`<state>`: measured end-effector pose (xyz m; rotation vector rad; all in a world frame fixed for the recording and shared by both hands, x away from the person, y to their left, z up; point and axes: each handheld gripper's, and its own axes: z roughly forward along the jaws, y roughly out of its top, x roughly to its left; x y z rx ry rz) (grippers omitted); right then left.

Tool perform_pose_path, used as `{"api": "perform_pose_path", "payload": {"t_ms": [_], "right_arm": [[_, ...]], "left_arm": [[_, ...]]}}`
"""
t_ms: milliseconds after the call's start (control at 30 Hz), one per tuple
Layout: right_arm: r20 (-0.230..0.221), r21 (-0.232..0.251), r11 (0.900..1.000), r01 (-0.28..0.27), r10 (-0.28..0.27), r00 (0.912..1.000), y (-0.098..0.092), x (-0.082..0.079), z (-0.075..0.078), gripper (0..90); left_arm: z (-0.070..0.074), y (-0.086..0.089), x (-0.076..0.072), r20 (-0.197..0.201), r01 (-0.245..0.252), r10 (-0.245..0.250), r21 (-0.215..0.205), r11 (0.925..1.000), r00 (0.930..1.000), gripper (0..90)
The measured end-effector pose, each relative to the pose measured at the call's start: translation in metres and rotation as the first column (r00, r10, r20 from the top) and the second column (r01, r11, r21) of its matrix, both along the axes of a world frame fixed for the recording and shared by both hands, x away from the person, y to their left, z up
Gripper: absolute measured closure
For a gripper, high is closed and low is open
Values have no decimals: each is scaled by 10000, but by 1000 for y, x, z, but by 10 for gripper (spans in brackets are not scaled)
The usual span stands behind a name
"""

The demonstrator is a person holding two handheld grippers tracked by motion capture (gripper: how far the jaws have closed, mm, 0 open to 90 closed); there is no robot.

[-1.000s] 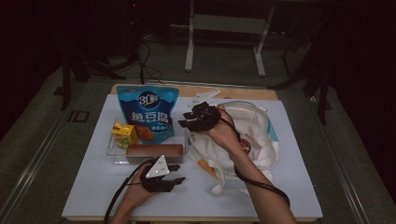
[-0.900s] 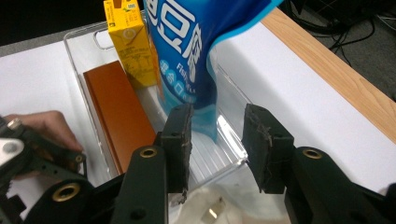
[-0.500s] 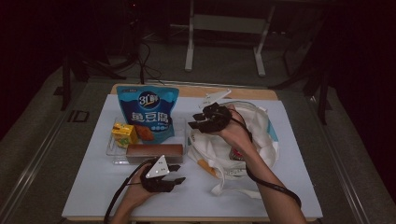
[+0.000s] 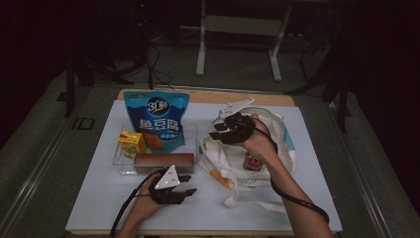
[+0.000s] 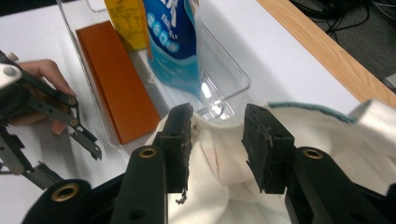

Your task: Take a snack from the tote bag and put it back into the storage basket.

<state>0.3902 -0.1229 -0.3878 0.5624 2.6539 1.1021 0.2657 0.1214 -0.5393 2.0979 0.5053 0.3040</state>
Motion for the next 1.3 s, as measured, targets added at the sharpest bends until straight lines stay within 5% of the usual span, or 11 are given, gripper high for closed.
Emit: {"api": "perform_pose_path", "payload": {"t_ms": [600, 1300], "right_arm": [[-167, -944, 9954, 185, -201, 9997, -26, 1, -9, 605], [-661, -2431, 9690, 450, -628, 9958, -55, 3, -25, 551]], "left_arm": [[0, 0, 0, 35, 11, -11, 40, 10000, 10000, 508], [0, 0, 0, 30, 11, -11, 50, 10000, 10000, 507]]}}
